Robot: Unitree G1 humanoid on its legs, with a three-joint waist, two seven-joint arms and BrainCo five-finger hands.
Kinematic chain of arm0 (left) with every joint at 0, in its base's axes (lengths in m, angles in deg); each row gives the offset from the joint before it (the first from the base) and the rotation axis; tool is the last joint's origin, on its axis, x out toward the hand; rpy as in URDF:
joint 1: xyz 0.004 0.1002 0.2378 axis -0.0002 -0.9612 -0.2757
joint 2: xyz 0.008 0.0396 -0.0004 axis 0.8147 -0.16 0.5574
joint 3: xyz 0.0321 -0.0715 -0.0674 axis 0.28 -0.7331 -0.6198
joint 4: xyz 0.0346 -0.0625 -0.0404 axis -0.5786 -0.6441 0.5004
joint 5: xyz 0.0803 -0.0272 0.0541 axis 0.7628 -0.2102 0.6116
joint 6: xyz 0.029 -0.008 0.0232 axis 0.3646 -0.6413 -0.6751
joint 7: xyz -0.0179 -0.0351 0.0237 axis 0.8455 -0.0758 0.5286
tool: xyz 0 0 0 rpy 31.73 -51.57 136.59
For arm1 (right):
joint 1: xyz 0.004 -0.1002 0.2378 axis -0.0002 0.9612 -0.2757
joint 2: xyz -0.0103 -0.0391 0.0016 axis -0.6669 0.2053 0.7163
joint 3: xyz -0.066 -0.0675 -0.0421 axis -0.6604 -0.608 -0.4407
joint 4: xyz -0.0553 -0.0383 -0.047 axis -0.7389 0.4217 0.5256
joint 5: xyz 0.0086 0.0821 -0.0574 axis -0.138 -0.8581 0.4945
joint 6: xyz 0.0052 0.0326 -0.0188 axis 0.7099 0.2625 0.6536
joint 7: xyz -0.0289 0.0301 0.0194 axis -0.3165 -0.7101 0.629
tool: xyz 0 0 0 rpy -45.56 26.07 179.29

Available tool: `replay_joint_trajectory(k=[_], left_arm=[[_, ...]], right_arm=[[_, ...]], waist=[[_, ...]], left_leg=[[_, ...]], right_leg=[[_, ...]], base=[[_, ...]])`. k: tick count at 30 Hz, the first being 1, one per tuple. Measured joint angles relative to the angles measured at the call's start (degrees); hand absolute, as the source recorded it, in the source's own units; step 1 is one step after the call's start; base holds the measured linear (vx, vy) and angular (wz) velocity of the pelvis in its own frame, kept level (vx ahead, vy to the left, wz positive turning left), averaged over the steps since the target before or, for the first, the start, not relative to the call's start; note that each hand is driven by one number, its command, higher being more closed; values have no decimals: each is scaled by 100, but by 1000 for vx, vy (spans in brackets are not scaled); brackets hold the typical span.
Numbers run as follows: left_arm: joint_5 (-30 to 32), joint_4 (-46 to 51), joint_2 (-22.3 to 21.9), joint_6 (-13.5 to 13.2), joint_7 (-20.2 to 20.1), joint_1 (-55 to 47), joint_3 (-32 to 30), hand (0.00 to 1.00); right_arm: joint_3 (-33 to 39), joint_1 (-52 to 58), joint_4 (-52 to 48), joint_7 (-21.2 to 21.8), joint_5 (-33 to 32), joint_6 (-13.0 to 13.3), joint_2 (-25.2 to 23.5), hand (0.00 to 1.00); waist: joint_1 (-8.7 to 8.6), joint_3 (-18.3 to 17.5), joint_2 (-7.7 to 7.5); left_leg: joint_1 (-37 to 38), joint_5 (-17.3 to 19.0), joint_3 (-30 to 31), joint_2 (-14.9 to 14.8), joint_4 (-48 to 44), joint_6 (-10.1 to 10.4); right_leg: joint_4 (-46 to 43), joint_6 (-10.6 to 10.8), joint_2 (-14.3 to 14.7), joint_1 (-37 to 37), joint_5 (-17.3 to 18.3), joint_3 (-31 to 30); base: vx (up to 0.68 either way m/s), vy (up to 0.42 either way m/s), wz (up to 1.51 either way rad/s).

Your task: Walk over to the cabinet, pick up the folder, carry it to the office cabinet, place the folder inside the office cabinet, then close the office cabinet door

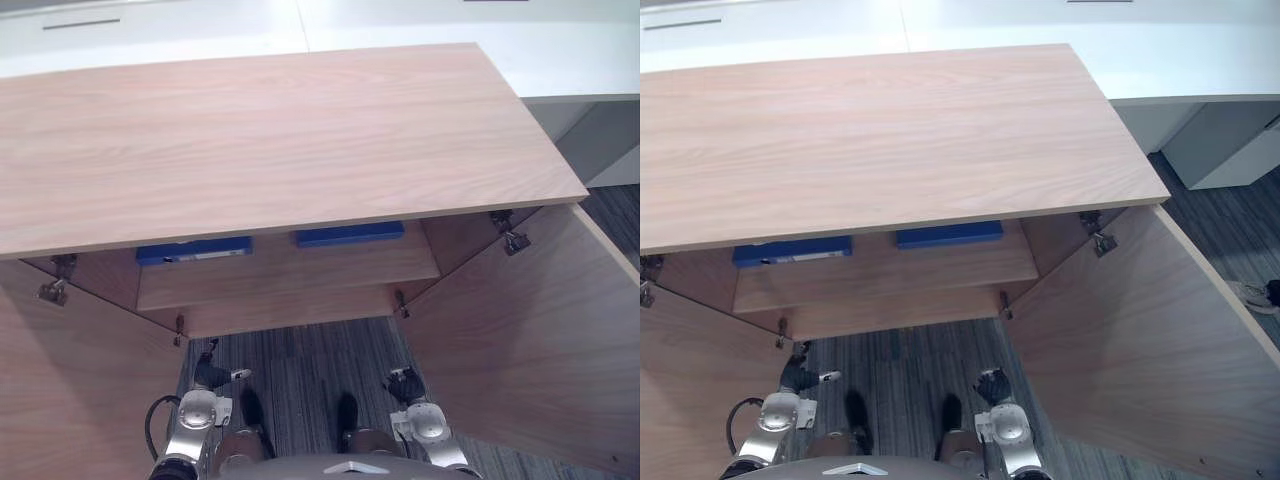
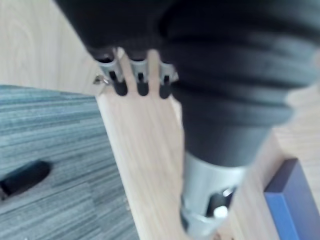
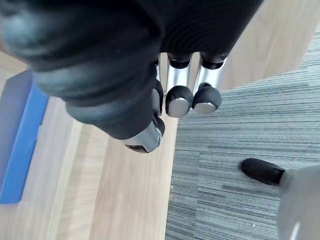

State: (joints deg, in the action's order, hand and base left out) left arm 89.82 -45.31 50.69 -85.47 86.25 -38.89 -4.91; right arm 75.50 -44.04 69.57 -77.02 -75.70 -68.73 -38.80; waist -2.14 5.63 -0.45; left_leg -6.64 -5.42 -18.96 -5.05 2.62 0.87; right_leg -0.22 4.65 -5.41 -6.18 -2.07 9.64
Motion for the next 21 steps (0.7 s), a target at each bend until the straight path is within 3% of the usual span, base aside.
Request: replay_joint_trajectory(k=[11,21], left_arm=[[-6,-813,-8,132,2,-3,-11,0],[-6,-1060,-70,157,3,8,-13,0]], right_arm=[[731,-3,790,-165,-780,-248,-204,0],[1217,-135,1159,-182,-1017,-360,-337,0]], waist=[[-113,-187,-47],[-120,-296,-77]], left_leg=[[352,90,129,265,233,-37],[410,178,147,316,233,-58]], right_leg=[[259,50,-121,253,-36,-295],[345,98,-140,371,-63,-344]], base=[[-9,48,-9],[53,8,0]])
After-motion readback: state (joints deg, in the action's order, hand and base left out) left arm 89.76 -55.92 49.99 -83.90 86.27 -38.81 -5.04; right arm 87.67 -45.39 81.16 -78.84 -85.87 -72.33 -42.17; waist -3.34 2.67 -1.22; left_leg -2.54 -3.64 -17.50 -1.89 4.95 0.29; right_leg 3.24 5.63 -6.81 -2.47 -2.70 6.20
